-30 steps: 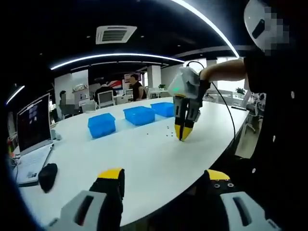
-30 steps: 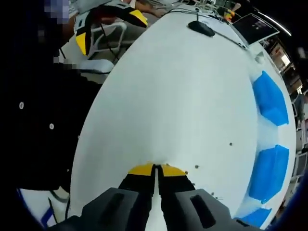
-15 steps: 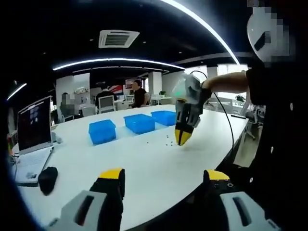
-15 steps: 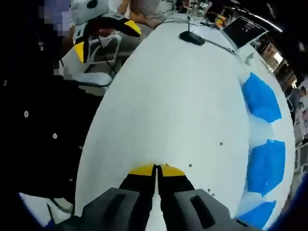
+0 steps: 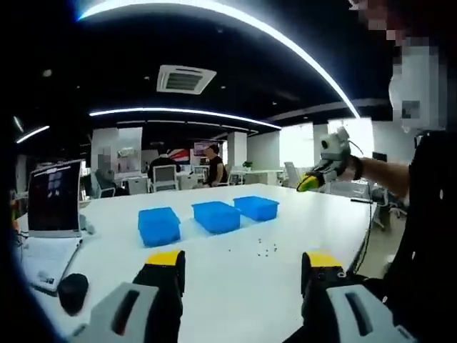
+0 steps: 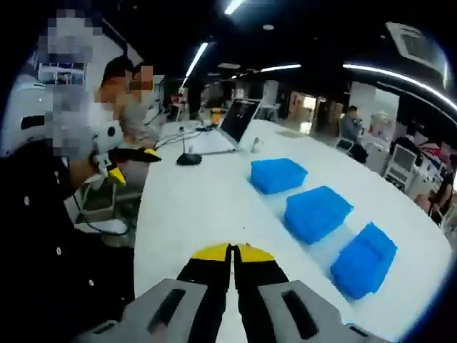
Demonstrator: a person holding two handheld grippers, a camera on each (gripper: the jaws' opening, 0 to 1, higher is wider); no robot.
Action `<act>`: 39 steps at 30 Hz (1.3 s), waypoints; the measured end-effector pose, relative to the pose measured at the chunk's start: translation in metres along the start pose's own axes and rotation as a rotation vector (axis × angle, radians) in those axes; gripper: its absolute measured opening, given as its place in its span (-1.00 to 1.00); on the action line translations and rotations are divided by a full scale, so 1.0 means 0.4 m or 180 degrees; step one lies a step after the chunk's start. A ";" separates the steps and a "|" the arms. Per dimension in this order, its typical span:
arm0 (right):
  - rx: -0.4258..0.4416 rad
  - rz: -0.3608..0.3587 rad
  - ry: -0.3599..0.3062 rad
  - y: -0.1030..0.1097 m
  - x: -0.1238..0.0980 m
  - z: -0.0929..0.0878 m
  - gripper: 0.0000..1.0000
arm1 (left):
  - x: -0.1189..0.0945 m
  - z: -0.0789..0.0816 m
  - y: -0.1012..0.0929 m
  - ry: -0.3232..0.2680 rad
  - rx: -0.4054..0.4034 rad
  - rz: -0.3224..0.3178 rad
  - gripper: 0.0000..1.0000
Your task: Pick up the resistors one by one and place each resistor into its matching bin, sorting the parts by color and model until every resistor is separated into the correct bin for its type
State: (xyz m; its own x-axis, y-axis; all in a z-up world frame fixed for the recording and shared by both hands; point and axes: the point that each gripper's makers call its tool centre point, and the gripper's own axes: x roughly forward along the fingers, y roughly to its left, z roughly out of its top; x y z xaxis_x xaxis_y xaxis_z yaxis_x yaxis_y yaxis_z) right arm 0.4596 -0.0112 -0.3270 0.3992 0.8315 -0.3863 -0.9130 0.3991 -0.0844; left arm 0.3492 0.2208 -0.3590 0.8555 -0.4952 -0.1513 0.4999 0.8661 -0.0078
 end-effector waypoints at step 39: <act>0.0465 -0.1552 -0.1003 -0.458 -0.019 0.102 -0.90 | -0.018 -0.021 0.008 0.0179 0.0141 0.0085 0.35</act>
State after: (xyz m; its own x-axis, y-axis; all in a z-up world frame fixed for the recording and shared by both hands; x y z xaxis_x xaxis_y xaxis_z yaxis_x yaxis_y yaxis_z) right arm 0.6271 -0.0749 -0.2709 0.7953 0.6048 -0.0419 -0.6062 0.7939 -0.0475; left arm 0.3437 0.2276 -0.3661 0.8603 -0.4661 -0.2063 0.4834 0.8744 0.0405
